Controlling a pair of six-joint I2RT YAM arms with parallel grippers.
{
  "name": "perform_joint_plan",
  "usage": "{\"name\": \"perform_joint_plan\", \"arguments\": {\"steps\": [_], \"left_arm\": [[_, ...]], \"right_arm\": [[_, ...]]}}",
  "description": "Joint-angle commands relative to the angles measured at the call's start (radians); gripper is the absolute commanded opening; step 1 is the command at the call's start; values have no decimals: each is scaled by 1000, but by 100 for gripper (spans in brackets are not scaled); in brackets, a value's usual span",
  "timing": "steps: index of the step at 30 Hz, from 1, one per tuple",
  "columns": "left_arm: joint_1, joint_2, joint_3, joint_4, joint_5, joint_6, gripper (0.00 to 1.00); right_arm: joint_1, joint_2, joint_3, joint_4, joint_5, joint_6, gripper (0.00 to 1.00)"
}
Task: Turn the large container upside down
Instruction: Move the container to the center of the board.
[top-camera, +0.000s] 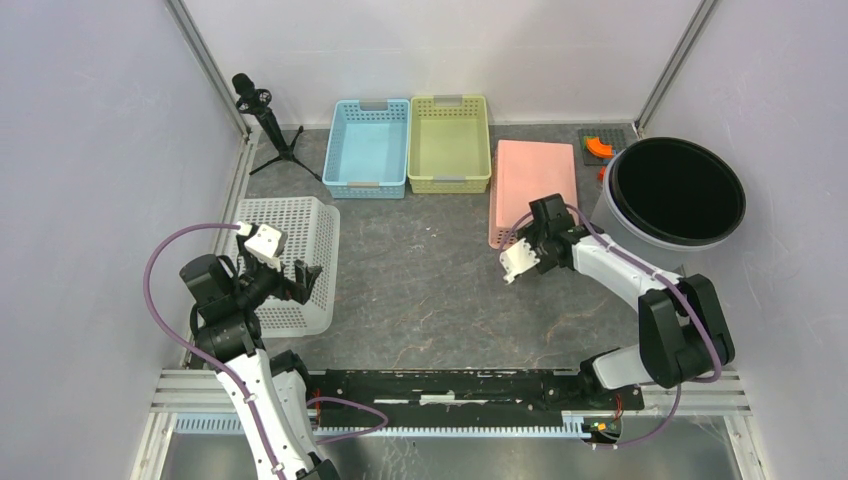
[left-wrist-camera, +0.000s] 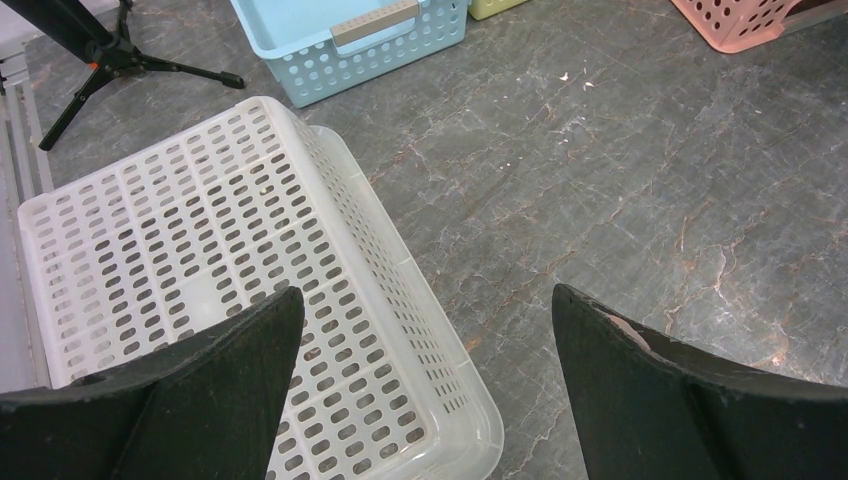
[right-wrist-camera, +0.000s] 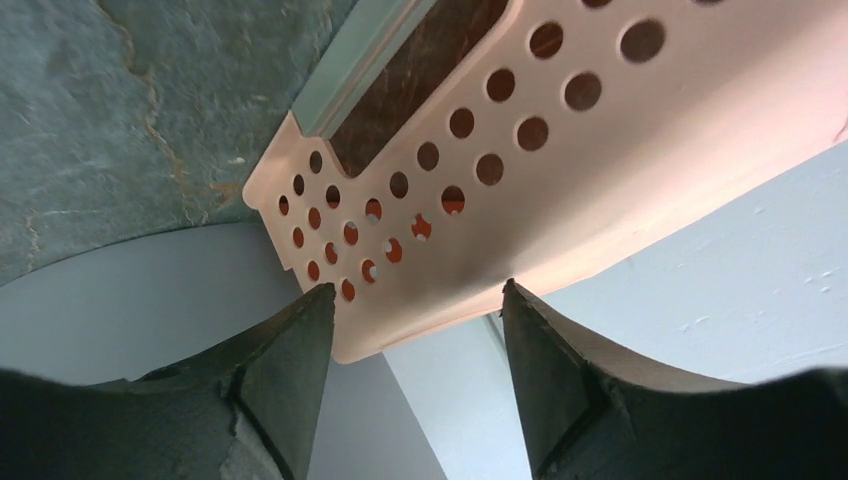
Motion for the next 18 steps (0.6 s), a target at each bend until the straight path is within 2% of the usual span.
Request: {"name": "perform_joint_plan", "arguments": {"steps": [1,5,8,13,16,18], "left_arm": [[2,-9,-1,33,14,-8,100],[1,-6,-1,33,14,-9,100],[1,-9,0,33,12,-10,100],[2,-9,-1,34,13,-10,100],[1,-2,3,33,14,-13,100],[2,-2,4,33,12,-14,100]], "right_arm": [[-43,16,53,17,-13,-1,70],[-49,0,65,89,-3,15,77],[-48,-28,109,78,-45,70,81],[-45,-103,272,-210,-323,197,85],[-29,-160,278,-337,-489,219,91],[-6,-196,245,-355,-531,240,94]]}}
